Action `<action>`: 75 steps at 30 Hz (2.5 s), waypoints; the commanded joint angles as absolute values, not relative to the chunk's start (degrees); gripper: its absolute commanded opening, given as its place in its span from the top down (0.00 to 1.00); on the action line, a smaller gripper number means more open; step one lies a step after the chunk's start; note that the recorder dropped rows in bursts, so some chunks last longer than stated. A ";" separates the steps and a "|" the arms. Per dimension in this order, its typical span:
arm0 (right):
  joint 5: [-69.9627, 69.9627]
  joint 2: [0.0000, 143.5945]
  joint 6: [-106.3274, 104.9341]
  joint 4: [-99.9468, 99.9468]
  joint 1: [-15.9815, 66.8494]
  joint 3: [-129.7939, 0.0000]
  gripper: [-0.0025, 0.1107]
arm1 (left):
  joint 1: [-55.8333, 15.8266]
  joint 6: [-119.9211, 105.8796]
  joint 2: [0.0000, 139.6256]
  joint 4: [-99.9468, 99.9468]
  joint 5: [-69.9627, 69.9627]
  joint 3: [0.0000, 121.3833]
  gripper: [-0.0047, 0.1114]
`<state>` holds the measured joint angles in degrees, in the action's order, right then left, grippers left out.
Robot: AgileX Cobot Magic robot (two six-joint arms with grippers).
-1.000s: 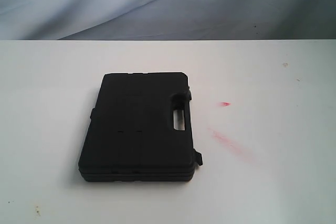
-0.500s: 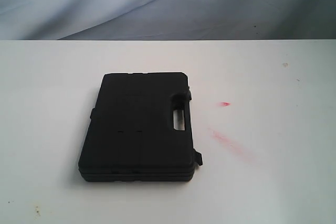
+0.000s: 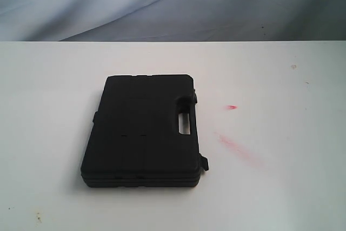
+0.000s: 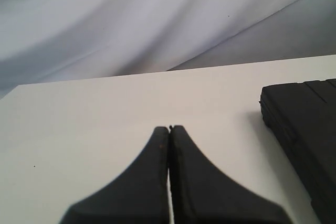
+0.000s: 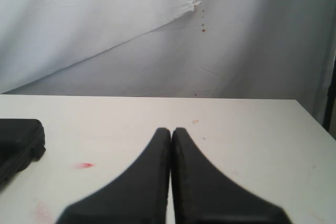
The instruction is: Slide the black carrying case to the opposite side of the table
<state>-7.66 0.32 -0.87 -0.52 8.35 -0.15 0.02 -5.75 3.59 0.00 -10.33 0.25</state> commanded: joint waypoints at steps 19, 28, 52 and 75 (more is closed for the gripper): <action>-7.03 0.00 -0.85 -0.68 7.99 0.00 0.98 | 0.00 -6.18 0.00 0.81 -10.26 0.00 0.96; -6.90 0.00 -0.85 -0.69 7.99 0.00 0.98 | 0.00 -6.18 0.00 0.81 -10.80 0.00 0.96; -6.60 0.00 -0.85 -0.69 7.99 0.00 0.98 | 0.00 -6.18 0.00 0.81 -10.56 0.00 0.96; 21.28 0.00 6.92 -0.69 7.99 0.00 0.98 | 0.00 -6.18 0.00 0.81 -10.56 0.00 0.96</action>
<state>13.27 0.20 4.70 -0.52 8.35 -0.15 0.02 -6.01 0.23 0.00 -10.97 0.25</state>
